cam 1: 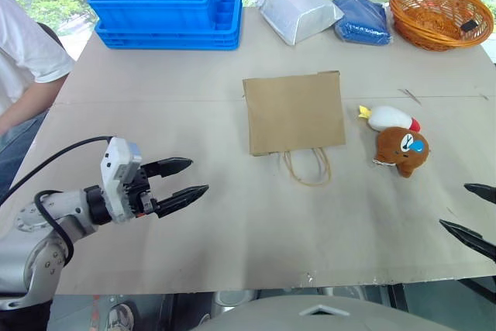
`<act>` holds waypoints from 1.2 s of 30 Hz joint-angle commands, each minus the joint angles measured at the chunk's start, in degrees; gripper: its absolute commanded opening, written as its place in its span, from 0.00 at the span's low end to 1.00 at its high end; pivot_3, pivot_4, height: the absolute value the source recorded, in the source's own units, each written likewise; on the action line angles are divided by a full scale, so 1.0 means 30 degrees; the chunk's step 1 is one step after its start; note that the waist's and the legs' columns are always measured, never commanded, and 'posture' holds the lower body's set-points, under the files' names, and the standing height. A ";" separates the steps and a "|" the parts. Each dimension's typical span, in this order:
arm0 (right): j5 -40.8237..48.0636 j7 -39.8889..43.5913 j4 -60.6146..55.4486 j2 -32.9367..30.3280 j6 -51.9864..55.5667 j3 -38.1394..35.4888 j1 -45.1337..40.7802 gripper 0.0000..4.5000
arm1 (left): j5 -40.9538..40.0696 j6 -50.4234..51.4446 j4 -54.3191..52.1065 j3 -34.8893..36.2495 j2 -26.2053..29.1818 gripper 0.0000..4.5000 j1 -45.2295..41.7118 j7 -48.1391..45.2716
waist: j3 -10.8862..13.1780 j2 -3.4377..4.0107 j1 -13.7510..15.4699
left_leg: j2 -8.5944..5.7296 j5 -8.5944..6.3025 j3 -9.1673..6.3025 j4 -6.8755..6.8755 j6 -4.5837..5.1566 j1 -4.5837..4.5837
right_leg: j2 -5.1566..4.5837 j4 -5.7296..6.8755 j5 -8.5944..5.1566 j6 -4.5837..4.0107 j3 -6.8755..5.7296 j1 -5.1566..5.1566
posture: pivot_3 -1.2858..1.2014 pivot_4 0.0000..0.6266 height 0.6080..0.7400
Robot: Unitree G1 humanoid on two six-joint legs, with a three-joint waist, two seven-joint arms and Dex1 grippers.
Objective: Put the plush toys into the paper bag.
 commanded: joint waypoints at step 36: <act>-0.0447 -0.4276 -0.8076 0.3166 -0.1484 0.4924 0.1990 1.00 | 1.3820 -1.9225 1.5833 -1.7361 -0.6991 0.16 -1.8607 -0.6625 | 0.0010 -0.0007 0.0015 | -0.0053 -0.0031 0.0046 0.0035 0.0066 -0.0009 | 0.0046 0.0010 0.0044 -0.0055 0.0084 0.0008 | 0.52 0.24 1.00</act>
